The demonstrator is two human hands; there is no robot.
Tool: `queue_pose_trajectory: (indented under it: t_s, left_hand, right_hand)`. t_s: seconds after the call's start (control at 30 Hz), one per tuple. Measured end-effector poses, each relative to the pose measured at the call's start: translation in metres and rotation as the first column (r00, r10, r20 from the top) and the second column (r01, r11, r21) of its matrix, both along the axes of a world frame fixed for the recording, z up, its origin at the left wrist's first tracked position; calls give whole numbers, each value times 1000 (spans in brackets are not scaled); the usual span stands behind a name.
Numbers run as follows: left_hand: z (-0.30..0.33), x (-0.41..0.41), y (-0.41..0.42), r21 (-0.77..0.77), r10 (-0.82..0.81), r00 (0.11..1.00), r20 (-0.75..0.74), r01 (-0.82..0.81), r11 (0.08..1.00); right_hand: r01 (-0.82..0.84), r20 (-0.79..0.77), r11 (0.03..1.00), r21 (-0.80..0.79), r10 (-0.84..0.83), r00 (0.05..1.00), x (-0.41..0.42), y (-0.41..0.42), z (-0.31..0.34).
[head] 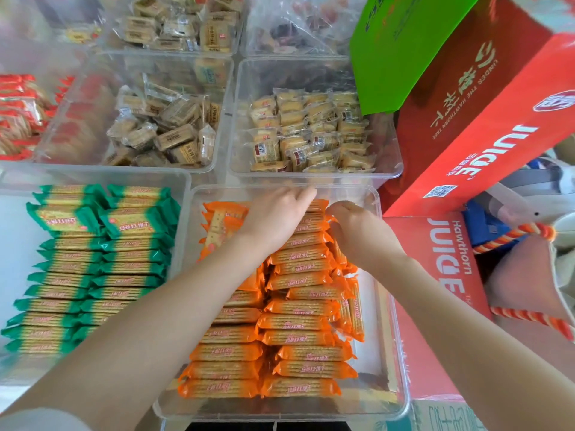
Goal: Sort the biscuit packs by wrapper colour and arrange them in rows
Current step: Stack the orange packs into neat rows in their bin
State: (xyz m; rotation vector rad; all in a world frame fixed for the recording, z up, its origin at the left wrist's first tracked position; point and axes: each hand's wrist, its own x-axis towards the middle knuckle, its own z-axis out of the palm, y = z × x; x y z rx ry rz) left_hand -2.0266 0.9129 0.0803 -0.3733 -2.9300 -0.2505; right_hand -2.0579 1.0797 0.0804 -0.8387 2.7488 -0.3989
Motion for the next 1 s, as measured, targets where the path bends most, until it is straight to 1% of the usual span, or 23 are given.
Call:
queue_pose_trajectory:
  t_s: [0.07,0.13,0.2,0.27,0.33,0.4,0.47,0.5,0.57,0.6,0.67,0.73,0.77,0.87,1.0]
  left_hand:
    - [-5,1,4,-21,4,999,41,-3,1000]
    - [-12,0,2,-14,-18,999,49,19,1000]
    - [-15,-2,-2,4,-61,996,67,61,998]
    - [-14,-5,-4,54,-72,990,124,66,996]
    - [-10,-6,-5,138,-54,981,185,29,990]
    - [-4,-1,-6,217,-65,987,146,32,976]
    - [-4,6,-13,181,-20,998,63,8,983]
    - [-5,11,-18,149,32,998,45,-39,988]
    - [-5,23,-28,103,130,990,58,-135,985]
    - [-5,28,-32,98,147,986,74,-154,983]
    - [-7,33,-39,101,147,979,138,-161,982]
    - [-11,34,-43,122,138,976,168,-159,980]
    - [-13,34,-43,141,124,979,161,-147,979]
    - [-18,35,-38,185,64,990,123,-86,979]
    - [-20,31,-24,183,96,991,97,-113,977]
  right_hand:
    - [42,-27,999,-20,-42,999,3,2,5]
    - [50,-3,998,-33,-50,999,2,3,5]
    - [85,90,995,-46,-80,993,2,1,5]
    - [155,212,986,-56,-140,967,2,-6,5]
    - [281,350,955,-90,-234,907,2,-14,4]
    - [435,478,892,-125,-330,814,0,-22,1]
    - [555,574,816,-162,-379,726,-1,-28,-5]
    - [593,608,787,-172,-389,692,-2,-29,-9]
    - [639,666,747,-185,-383,640,0,-32,-14]
    - [655,687,731,-192,-376,622,1,-33,-16]
    - [659,689,724,-205,-371,622,4,-33,-19]
    - [631,658,749,-201,-374,654,7,-33,-20]
    - [626,645,752,-204,-378,664,9,-32,-21]
    - [655,629,716,-243,-397,668,18,-26,-24]
    - [663,582,715,-221,-449,678,22,-20,-27]
